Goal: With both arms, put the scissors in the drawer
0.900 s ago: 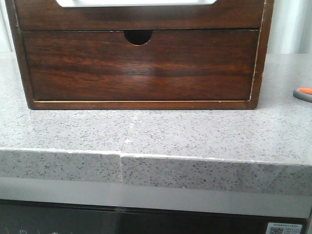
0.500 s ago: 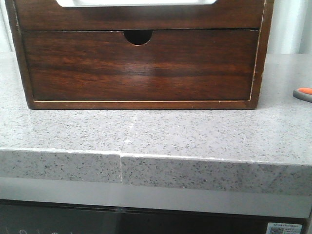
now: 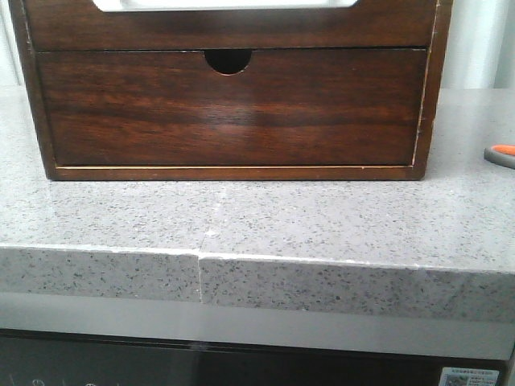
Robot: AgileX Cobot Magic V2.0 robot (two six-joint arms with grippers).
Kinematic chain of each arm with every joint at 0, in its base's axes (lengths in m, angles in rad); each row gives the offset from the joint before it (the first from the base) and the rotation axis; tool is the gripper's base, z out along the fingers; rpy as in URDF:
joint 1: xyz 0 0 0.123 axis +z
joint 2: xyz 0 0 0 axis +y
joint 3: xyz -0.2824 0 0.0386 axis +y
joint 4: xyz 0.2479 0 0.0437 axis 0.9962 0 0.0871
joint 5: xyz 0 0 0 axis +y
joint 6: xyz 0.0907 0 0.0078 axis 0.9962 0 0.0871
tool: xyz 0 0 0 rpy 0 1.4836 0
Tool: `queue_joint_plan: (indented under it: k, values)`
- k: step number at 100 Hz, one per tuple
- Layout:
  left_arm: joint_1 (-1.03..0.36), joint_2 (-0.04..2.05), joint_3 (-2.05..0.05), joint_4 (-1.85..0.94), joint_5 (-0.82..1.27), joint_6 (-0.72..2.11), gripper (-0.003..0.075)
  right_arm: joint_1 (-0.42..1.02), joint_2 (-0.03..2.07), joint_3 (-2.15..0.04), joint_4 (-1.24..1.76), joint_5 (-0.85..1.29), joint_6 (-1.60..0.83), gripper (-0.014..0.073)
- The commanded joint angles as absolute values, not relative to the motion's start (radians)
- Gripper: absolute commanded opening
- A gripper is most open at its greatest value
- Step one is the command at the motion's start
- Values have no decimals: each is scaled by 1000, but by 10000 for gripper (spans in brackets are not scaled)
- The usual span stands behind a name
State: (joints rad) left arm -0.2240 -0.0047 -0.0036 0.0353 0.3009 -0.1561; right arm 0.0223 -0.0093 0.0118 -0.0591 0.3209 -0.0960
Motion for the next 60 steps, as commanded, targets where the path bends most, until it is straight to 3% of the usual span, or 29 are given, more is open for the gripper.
queue_joint_plan:
  k: [1, 26, 35, 49, 60]
  values:
    - [-228, -37, 16, -112, 154, -163, -20, 18, -36, 43, -64, 196, -101, -45]
    - [-228, -37, 16, -727, -12, -163, -20, 18, -36, 39, 334, -173, -101, -45]
    - [-228, -37, 11, -838, 0, -163, -20, 18, -36, 26, 449, -168, -101, -45]
    - [-228, -25, -64, -762, 99, -116, -20, 18, -36, -26, 559, -99, -101, -45]
    - [-228, 57, -174, -671, 185, -107, -20, 18, -26, -117, 557, 115, -101, -45]
